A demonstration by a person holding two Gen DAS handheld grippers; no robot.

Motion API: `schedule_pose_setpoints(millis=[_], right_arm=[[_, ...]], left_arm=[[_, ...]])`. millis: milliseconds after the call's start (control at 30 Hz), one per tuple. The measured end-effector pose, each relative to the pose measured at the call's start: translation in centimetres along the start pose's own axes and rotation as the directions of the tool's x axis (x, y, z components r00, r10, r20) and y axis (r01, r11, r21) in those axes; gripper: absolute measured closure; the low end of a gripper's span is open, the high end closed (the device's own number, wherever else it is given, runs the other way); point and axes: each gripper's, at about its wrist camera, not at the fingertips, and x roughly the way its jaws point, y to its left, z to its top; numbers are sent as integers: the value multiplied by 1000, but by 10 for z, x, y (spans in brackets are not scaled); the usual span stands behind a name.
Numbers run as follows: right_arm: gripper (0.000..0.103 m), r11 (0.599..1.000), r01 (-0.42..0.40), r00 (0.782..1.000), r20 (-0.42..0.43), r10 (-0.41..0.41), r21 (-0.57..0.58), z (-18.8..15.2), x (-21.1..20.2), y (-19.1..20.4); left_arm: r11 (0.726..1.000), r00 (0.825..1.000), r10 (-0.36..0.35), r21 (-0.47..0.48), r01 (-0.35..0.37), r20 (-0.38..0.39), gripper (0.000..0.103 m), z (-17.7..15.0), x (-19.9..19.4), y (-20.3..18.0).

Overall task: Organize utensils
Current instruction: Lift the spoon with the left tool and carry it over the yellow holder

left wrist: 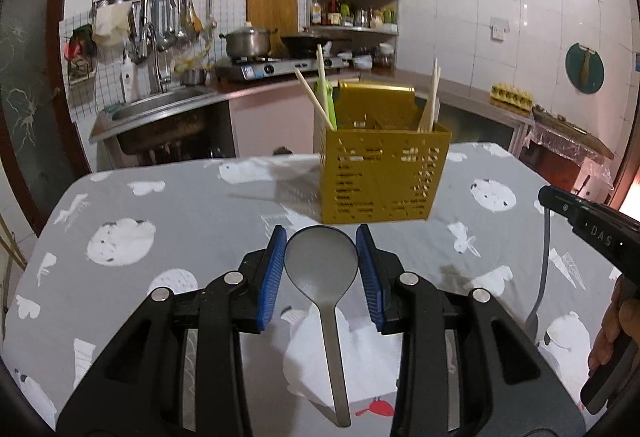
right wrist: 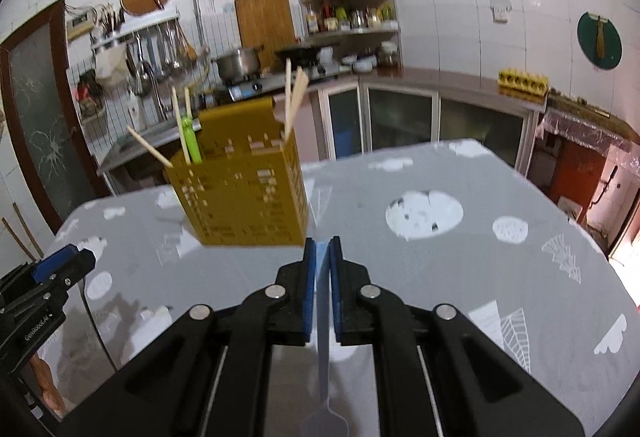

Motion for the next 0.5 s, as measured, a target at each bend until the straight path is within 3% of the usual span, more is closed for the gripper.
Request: schedule_pose_setpoints(millis=[500], right_arm=[[96,1000,2,987,163,2,-24,11,-12,7]], left_arm=[[1000,997,4,-23,-2,83,68,7,2,14]])
